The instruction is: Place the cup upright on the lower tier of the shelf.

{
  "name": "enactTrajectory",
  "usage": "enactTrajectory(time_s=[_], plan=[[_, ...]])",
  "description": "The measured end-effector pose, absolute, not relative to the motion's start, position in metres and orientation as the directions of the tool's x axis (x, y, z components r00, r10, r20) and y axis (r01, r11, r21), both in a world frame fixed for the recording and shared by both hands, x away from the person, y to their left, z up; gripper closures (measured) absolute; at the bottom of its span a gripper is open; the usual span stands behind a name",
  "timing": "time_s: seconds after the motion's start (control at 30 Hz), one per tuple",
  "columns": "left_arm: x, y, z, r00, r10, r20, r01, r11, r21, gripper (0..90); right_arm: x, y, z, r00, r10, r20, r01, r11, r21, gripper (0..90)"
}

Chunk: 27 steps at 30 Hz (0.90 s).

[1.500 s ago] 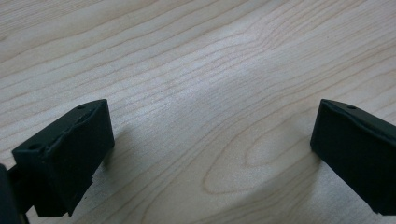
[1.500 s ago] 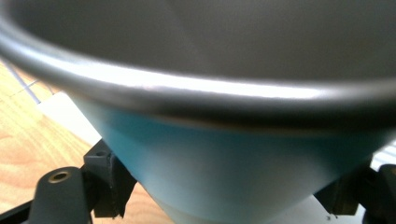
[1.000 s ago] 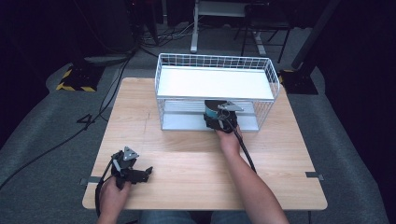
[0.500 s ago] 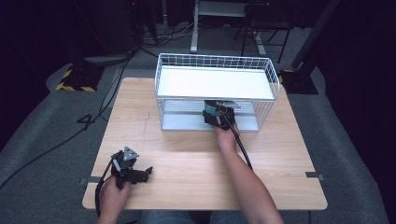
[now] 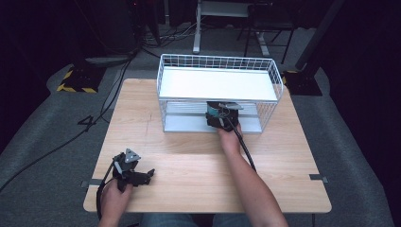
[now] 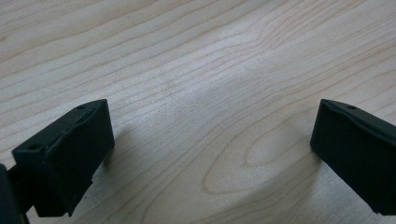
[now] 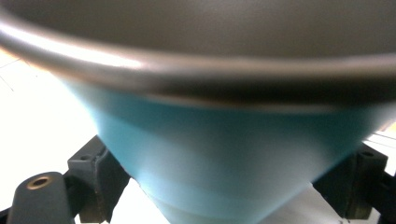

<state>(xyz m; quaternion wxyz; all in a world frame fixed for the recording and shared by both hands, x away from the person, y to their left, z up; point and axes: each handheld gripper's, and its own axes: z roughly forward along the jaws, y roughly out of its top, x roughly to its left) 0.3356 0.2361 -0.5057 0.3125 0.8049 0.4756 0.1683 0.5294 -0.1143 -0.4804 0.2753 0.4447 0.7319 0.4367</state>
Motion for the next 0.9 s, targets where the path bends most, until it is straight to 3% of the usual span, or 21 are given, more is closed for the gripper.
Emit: enactTrajectory(time_s=[0.23, 0.9], plan=[[0.336, 0.236, -0.506, 0.491, 0.87, -0.026, 0.66, -0.353, 0.663, 0.1, 0.522, -0.118, -0.476, -0.463, 0.886, -0.024, 0.407, 0.236, 0.882, 9.5], [0.336, 0.236, -0.506, 0.492, 0.87, -0.026, 0.66, -0.354, 0.663, 0.1, 0.466, -0.148, -0.454, -0.525, 0.85, -0.039, 0.358, 0.263, 0.896, 9.4]])
